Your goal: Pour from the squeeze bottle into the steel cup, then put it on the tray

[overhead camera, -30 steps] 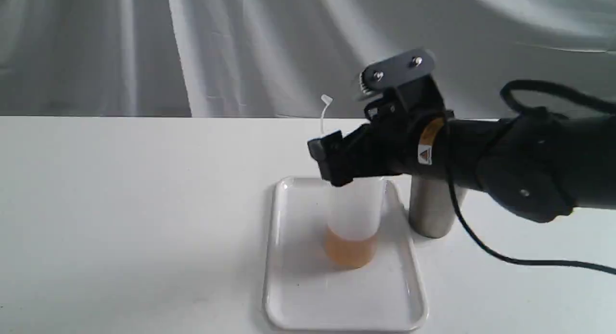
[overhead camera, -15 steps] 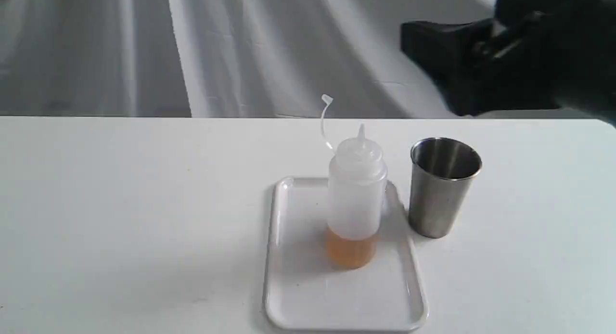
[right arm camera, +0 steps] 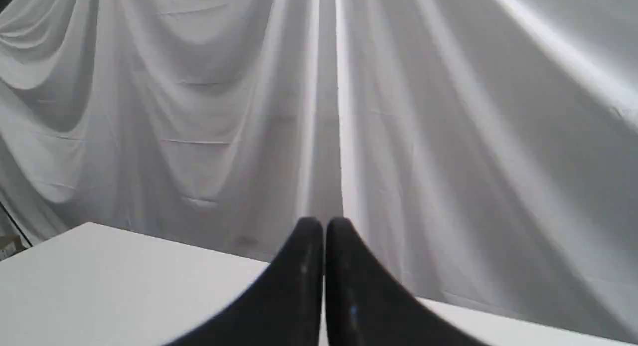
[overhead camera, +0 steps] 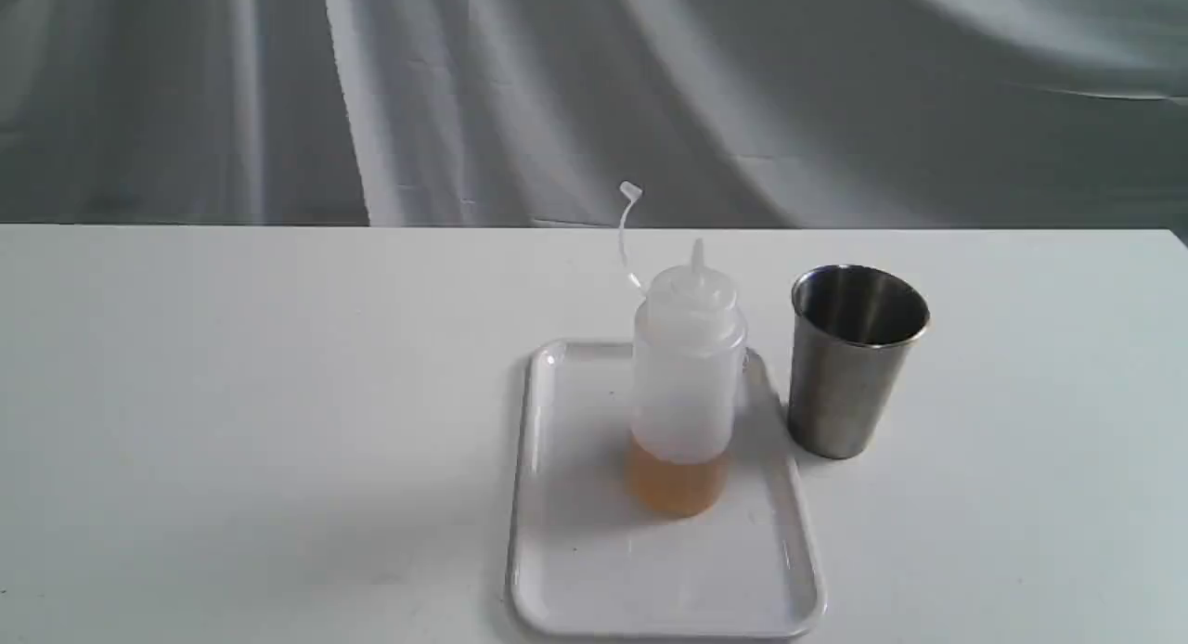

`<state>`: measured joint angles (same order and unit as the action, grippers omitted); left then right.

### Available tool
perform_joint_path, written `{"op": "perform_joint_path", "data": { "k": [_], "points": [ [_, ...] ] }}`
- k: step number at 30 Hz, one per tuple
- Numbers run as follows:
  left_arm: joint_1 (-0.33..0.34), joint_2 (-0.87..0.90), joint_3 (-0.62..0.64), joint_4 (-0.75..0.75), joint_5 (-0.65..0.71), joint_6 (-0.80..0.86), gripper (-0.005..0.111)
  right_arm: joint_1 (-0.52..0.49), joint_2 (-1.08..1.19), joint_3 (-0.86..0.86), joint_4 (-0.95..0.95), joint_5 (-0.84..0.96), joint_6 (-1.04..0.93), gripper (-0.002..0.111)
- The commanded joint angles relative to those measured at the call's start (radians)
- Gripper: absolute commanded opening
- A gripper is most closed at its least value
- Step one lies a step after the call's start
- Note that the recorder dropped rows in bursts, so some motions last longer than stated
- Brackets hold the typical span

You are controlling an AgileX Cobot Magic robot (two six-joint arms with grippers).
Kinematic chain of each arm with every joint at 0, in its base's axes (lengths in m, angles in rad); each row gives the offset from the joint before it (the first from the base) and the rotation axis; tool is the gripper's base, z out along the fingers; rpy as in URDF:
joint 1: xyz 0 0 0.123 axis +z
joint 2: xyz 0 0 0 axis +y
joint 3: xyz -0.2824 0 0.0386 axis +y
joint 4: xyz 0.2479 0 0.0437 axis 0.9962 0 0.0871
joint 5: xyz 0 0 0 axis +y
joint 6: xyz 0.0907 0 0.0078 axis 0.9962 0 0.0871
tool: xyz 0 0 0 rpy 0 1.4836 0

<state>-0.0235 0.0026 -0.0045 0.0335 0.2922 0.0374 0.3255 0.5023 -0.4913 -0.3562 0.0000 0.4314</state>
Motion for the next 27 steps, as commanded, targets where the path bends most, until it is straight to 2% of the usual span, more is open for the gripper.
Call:
{"op": "perform_joint_path", "data": {
  "k": [1, 12, 17, 23, 27],
  "points": [
    [0.002, -0.003, 0.004, -0.001, -0.008, -0.001, 0.000, 0.004, -0.037, 0.027, 0.004, 0.020, 0.044, 0.000],
    [0.002, -0.003, 0.004, -0.001, -0.008, -0.005, 0.000, 0.002, -0.043, 0.032, 0.004, 0.079, 0.044, 0.000],
    [0.002, -0.003, 0.004, -0.001, -0.008, -0.002, 0.000, -0.013, -0.101, 0.108, 0.004, 0.079, 0.044, 0.000],
    [0.002, -0.003, 0.004, -0.001, -0.008, -0.002, 0.000, -0.195, -0.167, 0.272, 0.103, -0.016, 0.044, 0.000],
    [0.002, -0.003, 0.004, -0.001, -0.008, -0.002, 0.000, -0.313, -0.223, 0.311, 0.105, -0.041, 0.044, 0.000]
  ]
}}
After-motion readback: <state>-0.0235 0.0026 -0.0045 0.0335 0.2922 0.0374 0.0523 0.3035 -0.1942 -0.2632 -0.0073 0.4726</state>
